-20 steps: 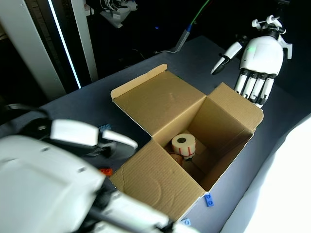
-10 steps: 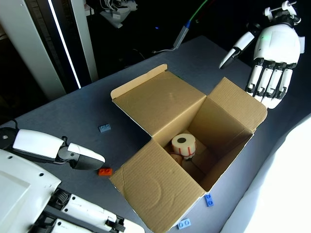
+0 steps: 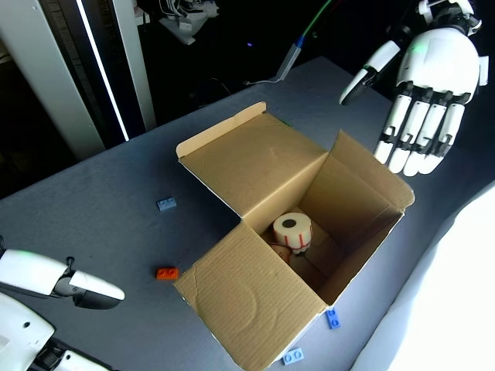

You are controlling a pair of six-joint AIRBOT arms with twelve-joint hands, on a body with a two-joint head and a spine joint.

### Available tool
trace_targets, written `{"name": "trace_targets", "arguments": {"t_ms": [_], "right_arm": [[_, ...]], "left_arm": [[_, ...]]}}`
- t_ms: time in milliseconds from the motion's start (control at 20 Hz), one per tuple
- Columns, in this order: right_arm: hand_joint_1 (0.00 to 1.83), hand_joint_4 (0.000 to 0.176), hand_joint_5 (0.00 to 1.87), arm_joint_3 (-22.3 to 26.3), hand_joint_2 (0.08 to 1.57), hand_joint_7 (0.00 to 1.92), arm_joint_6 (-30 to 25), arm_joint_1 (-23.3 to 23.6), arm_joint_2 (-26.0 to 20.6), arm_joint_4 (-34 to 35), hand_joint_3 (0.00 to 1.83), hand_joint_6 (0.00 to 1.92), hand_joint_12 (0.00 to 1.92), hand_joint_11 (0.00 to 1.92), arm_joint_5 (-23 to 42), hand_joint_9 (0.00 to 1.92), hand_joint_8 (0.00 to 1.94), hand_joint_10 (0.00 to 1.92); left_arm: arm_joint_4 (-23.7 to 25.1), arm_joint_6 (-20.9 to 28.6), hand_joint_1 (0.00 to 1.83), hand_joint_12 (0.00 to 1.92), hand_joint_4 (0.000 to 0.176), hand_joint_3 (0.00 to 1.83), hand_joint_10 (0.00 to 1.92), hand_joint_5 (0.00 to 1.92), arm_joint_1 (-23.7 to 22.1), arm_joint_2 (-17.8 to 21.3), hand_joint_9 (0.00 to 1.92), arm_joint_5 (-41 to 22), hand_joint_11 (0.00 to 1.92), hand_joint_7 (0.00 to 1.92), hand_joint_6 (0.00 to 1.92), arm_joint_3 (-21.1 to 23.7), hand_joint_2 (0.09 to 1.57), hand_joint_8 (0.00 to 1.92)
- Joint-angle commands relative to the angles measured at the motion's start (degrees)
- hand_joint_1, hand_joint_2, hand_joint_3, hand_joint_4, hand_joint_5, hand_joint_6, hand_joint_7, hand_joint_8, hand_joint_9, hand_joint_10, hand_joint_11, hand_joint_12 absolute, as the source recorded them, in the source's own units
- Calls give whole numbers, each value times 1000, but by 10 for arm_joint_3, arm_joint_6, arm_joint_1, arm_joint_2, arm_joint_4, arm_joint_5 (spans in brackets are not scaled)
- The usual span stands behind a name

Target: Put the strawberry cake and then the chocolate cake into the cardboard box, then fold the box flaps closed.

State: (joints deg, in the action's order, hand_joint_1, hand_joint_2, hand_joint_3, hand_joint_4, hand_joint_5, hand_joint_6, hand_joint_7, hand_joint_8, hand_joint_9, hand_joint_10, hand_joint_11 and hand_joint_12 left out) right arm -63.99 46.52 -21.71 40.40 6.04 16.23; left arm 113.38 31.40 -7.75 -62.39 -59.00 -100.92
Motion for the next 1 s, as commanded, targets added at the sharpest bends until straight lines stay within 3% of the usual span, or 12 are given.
{"name": "trace_targets", "arguments": {"t_ms": [0, 200, 250, 400, 450, 600, 700, 950], "right_arm": [[0, 0, 126, -5, 1267, 118, -6, -7, -3, 7, 0, 5, 274, 0, 82, 91, 0, 2], [0, 0, 95, -5, 1251, 92, 5, -71, 23, 5, 0, 3, 176, 0, 113, 61, 2, 4], [0, 0, 86, -5, 1258, 86, 16, -85, 34, -14, 0, 3, 116, 0, 124, 49, 1, 5], [0, 0, 99, -6, 1263, 130, 18, -102, 60, -83, 2, 6, 198, 0, 146, 98, 8, 19], [0, 0, 114, -6, 1265, 134, 37, -103, 75, -86, 2, 8, 241, 0, 148, 113, 5, 20], [0, 0, 115, -5, 1263, 142, 73, -103, 97, -78, 0, 3, 134, 0, 164, 106, 1, 8], [0, 0, 102, -6, 1264, 119, 80, -98, 108, -74, 1, 2, 39, 0, 185, 84, 3, 6], [0, 0, 120, -6, 1266, 148, 87, -52, 105, -64, 1, 10, 28, 18, 184, 92, 16, 10]], "left_arm": [[-45, 1, 0, 858, 0, 4, 4, 180, -2, 5, 270, 13, 0, 264, 5, 5, 1153, 4], [-31, 1, 0, 841, 0, 1, 0, 177, 17, 9, 252, 16, 0, 256, 0, 47, 1154, 0], [-27, 1, 0, 838, 0, 4, 0, 181, 25, 11, 251, 21, 0, 252, 2, 62, 1159, 0], [-14, 0, 0, 839, 0, 2, 3, 167, 36, 11, 257, 37, 0, 258, 2, 86, 1156, 3], [-8, -3, 0, 862, 0, 0, 5, 175, 39, 10, 267, 46, 0, 269, 4, 96, 1148, 5], [3, -8, 0, 898, 0, 0, 7, 186, 46, 6, 281, 59, 0, 275, 4, 111, 1147, 2], [9, -12, 0, 866, 0, 0, 1, 168, 55, 3, 268, 64, 0, 259, 1, 113, 1150, 0], [22, -13, 0, 872, 0, 0, 0, 175, 68, 2, 266, 68, 0, 263, 4, 112, 1150, 2]]}}
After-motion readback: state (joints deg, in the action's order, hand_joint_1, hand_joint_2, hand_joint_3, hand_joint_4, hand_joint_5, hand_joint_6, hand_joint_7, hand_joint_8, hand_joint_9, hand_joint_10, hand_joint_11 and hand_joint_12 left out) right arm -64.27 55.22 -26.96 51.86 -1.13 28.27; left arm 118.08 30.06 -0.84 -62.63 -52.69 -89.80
